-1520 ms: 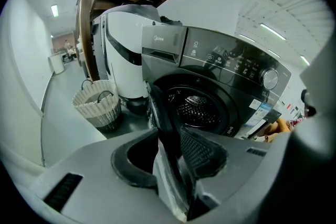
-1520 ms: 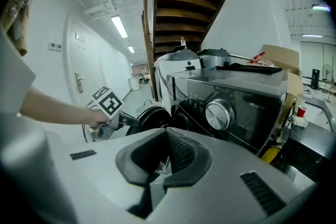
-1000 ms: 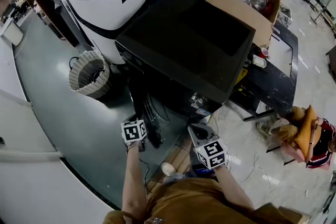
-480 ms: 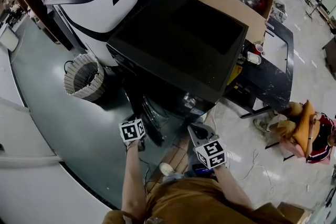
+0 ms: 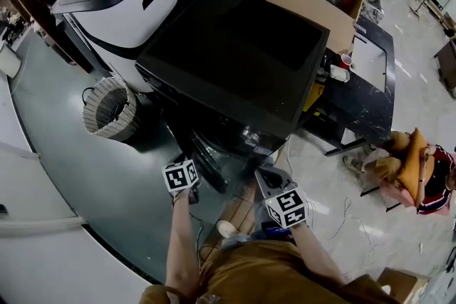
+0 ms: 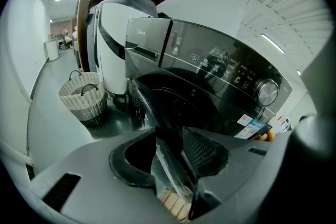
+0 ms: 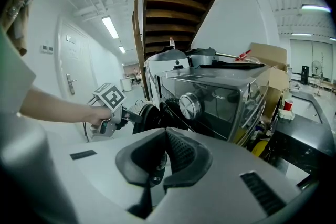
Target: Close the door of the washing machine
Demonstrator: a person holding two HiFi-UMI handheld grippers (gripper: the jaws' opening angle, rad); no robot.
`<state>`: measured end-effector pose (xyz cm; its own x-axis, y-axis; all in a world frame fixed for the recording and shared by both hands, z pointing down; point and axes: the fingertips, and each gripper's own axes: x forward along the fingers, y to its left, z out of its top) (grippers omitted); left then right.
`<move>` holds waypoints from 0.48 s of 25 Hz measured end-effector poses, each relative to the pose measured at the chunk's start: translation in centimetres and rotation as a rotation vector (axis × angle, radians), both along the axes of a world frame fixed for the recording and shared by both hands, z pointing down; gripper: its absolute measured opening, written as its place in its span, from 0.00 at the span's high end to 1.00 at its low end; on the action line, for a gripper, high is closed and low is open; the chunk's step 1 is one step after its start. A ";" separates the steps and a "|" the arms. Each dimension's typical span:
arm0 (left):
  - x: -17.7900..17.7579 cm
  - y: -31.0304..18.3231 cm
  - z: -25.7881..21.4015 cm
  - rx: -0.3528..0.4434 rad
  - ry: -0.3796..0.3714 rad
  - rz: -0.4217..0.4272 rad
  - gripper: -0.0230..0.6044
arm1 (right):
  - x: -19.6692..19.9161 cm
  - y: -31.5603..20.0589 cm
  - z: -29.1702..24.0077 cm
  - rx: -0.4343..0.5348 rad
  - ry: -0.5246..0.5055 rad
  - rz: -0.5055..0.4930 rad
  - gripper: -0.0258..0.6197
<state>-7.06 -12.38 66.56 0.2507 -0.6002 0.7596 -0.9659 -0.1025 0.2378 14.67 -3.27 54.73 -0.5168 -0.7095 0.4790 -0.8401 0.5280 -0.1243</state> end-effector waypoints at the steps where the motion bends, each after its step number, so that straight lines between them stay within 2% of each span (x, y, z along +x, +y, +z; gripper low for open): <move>1: 0.2 -0.1 0.0 -0.002 0.003 0.000 0.68 | 0.2 0.0 0.0 -0.002 0.002 0.003 0.94; 12: 2.5 -1.7 0.1 0.006 0.051 0.005 0.66 | 2.3 -0.6 0.5 -0.014 0.003 0.048 0.94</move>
<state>-4.57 -14.09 66.66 0.2919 -0.6031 0.7424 -0.9520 -0.1083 0.2863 16.98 -3.83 55.26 -0.4805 -0.7270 0.4905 -0.8650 0.4849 -0.1287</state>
